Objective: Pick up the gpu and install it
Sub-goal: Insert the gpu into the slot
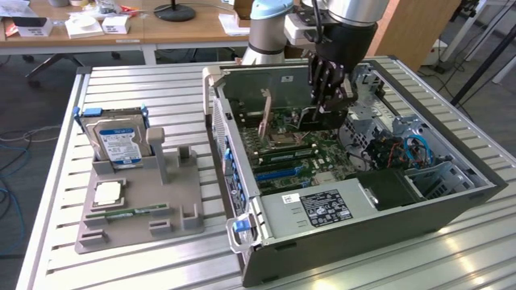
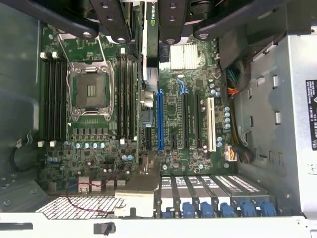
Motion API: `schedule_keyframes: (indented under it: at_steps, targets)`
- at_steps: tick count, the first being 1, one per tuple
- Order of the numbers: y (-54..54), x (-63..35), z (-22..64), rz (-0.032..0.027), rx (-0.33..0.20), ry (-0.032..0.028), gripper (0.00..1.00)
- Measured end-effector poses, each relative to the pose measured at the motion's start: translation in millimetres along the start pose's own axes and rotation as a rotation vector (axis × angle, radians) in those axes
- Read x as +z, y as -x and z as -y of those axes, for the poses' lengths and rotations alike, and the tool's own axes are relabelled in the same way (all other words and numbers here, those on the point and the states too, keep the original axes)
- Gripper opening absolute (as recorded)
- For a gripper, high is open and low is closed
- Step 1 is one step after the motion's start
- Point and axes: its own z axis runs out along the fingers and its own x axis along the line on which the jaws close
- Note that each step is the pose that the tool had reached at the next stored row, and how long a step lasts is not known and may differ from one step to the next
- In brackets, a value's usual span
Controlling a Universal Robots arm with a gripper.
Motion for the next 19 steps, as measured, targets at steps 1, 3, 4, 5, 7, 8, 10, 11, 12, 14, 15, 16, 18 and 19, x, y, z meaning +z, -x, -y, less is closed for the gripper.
schedule_keyframes:
  at_steps: [1, 3, 4, 5, 7, 8, 10, 11, 12, 14, 15, 16, 18, 19]
  targets:
    - [-0.1, 1.9, -0.1, 0.0, 0.0, 0.0, 0.26]
    - [-0.3, 5.5, -0.1, 0.0002, 0.0, 0.0, 0.26]
    - [-0.3, 7.3, -0.1, 0.0003, 0.0, 0.0, 0.26]
    - [-0.4, 9.2, -0.1, 0.0004, 0.0, 0.0, 0.26]
    - [-0.5, 12.8, -0.2, 0.0005, 0.0, 0.0, 0.26]
    - [-0.5, 14.7, -0.2, 0.0005, 0.0, 0.0, 0.26]
    - [-0.6, 18.2, -0.2, 0.0006, 0.0, 0.0, 0.26]
    - [-0.7, 20.0, -0.3, 0.0006, 0.0, 0.0001, 0.26]
    - [-0.7, 21.8, -0.3, 0.0008, 0.0, 0.0001, 0.26]
    - [-0.7, 22.4, -0.3, 0.0007, 0.0, 0.0001, 0.26]
    - [-0.7, 22.4, -0.3, 0.0007, 0.0, 0.0001, 0.26]
    - [-0.7, 22.4, -0.3, 0.0007, 0.0, 0.0001, 0.26]
    - [-0.8, 24.8, -0.3, 0.0013, 0.0, 0.0, 0.26]
    - [-0.8, 26.6, -0.3, 0.0014, 0.0, 0.0, 0.26]
